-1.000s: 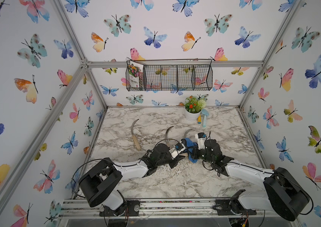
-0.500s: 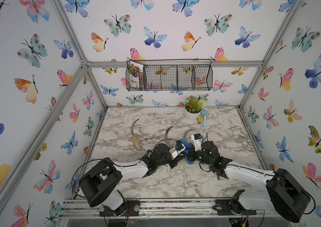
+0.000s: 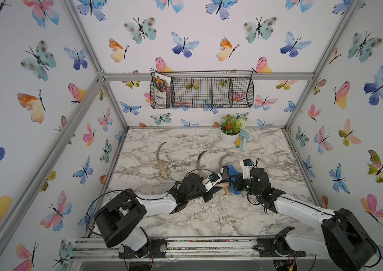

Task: Wipe small sickles with rags
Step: Wipe the small sickle.

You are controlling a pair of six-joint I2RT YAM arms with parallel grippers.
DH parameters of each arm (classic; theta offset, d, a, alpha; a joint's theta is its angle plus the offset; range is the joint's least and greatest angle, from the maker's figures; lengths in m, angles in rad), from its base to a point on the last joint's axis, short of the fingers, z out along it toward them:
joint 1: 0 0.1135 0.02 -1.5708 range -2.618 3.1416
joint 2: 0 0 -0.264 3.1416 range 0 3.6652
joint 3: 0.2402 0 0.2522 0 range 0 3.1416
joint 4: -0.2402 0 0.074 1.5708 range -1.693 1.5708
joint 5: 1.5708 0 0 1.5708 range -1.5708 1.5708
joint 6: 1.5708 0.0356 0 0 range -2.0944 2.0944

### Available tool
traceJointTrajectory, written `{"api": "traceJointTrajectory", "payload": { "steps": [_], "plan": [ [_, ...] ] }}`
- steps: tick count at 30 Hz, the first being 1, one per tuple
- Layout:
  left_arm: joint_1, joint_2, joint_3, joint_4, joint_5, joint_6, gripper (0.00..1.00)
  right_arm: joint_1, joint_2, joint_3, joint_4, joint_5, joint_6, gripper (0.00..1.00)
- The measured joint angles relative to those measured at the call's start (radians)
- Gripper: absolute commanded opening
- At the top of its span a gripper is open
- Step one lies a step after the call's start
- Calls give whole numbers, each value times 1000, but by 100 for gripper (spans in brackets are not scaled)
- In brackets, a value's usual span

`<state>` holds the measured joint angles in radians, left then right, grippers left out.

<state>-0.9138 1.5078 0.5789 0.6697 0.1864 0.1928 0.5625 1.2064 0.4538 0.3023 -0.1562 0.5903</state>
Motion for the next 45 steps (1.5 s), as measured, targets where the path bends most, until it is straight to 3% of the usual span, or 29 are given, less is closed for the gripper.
{"api": "traceJointTrajectory", "payload": {
  "steps": [6,18,25,33,38,45],
  "plan": [
    [-80,1,-5,37,-142,56,0,0,-56,0,-35,-2,-1,2],
    [-81,8,-23,60,-181,130,0,-29,-217,42,-150,72,-8,2],
    [-80,8,-57,96,-189,146,0,-280,-317,85,-222,55,-8,2],
    [-80,-5,-110,145,-188,174,0,-677,-264,-2,-163,-169,19,2],
    [-80,-4,-109,149,-188,190,0,-715,-138,-78,-106,-245,37,2],
    [-80,-4,-109,149,-181,205,0,-715,-105,-134,18,-307,71,2]
  ]
}}
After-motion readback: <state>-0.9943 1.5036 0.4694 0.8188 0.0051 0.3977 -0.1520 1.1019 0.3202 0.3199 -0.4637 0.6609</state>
